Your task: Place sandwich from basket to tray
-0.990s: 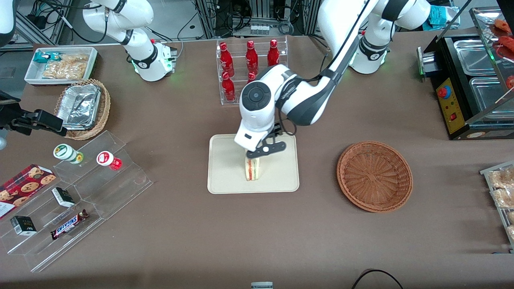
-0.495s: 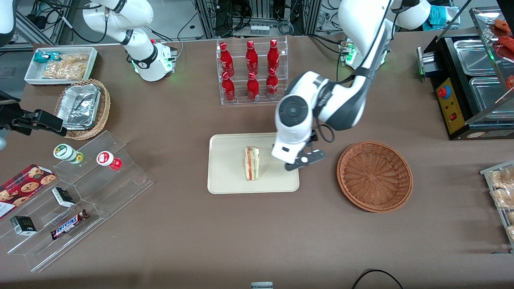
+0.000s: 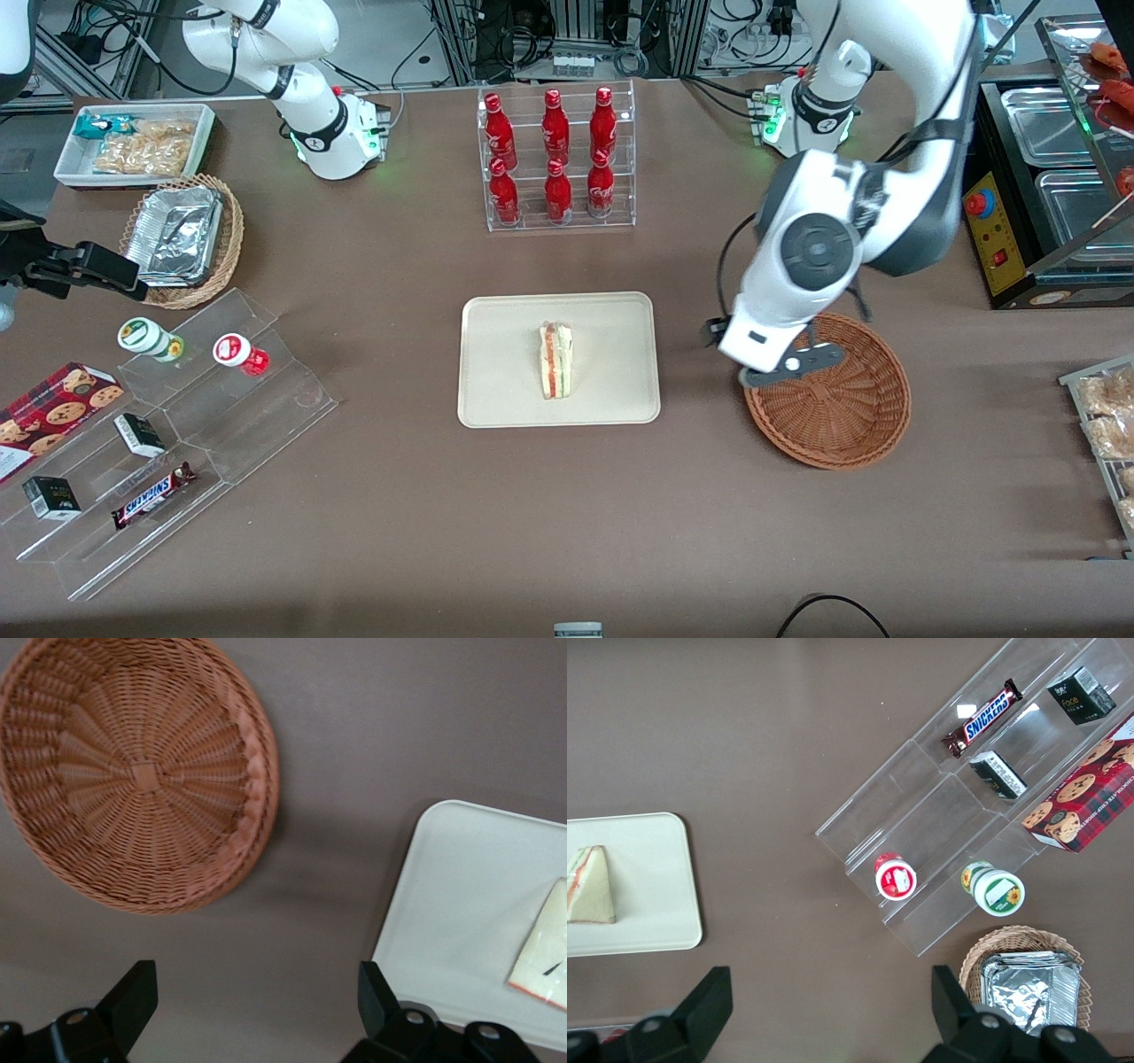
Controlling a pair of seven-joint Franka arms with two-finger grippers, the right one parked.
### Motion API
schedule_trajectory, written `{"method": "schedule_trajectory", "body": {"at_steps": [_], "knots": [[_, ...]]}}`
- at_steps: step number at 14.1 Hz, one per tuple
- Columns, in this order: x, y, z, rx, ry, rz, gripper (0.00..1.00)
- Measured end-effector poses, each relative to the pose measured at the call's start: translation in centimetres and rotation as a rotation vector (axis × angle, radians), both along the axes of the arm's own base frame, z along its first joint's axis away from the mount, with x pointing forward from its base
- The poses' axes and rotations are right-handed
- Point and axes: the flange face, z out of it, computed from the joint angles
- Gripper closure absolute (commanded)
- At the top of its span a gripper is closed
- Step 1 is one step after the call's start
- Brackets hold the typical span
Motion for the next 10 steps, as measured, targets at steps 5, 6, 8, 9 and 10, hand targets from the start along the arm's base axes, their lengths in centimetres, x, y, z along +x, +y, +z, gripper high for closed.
{"method": "schedule_trajectory", "body": {"at_steps": [5, 6, 8, 9, 10], "knots": [[-1.2, 9.9, 5.1, -0.071, 0.036, -0.089, 0.00], [-1.5, 11.6, 6.3, -0.085, 0.037, -0.113, 0.00], [-2.4, 14.1, 8.5, -0.064, 0.034, -0.162, 0.00], [-2.8, 15.1, 9.6, -0.049, 0.031, -0.184, 0.00], [-3.1, 16.1, 10.6, -0.044, 0.025, -0.203, 0.00]]}}
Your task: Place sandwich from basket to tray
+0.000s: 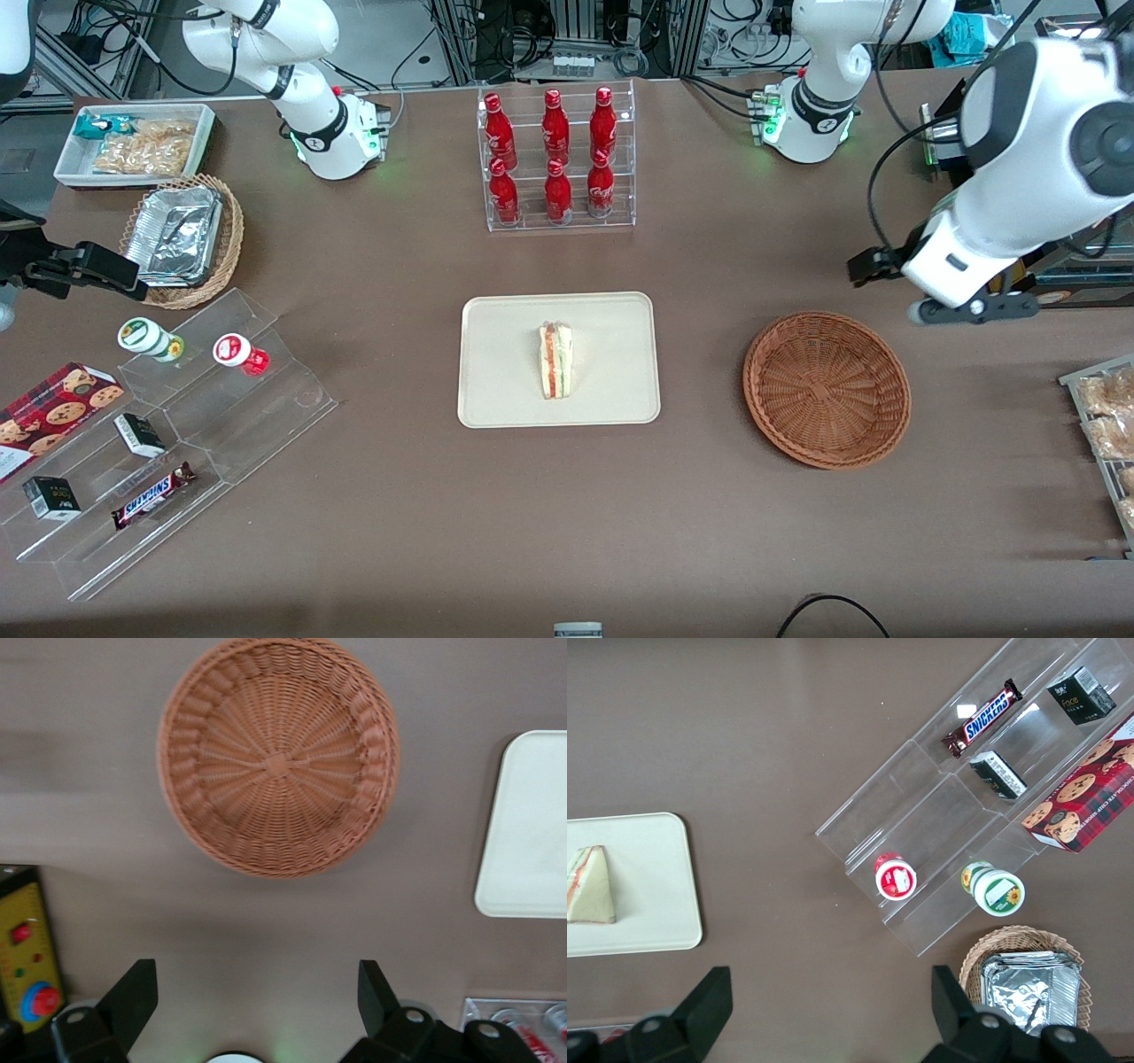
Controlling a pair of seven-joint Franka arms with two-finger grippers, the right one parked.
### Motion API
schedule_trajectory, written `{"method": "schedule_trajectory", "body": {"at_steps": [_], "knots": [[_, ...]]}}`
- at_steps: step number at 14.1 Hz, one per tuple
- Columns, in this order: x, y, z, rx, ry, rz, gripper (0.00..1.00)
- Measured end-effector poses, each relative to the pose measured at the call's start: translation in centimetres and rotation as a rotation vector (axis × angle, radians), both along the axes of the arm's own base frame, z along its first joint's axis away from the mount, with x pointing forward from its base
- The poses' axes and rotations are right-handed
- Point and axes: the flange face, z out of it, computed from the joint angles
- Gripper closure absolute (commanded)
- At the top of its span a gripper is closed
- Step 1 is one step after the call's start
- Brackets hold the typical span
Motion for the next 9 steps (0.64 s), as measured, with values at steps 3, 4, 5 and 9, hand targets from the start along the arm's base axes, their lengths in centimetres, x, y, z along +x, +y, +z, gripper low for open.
{"method": "schedule_trajectory", "body": {"at_steps": [3, 4, 5, 9], "knots": [[0.2, 2.8, 3.2, -0.015, -0.040, -0.052, 0.00], [0.4, 3.4, 4.0, -0.018, -0.053, -0.062, 0.00], [0.5, 3.8, 4.5, -0.020, -0.063, -0.065, 0.00], [1.6, 3.9, 5.5, -0.030, -0.090, -0.064, 0.00]]}}
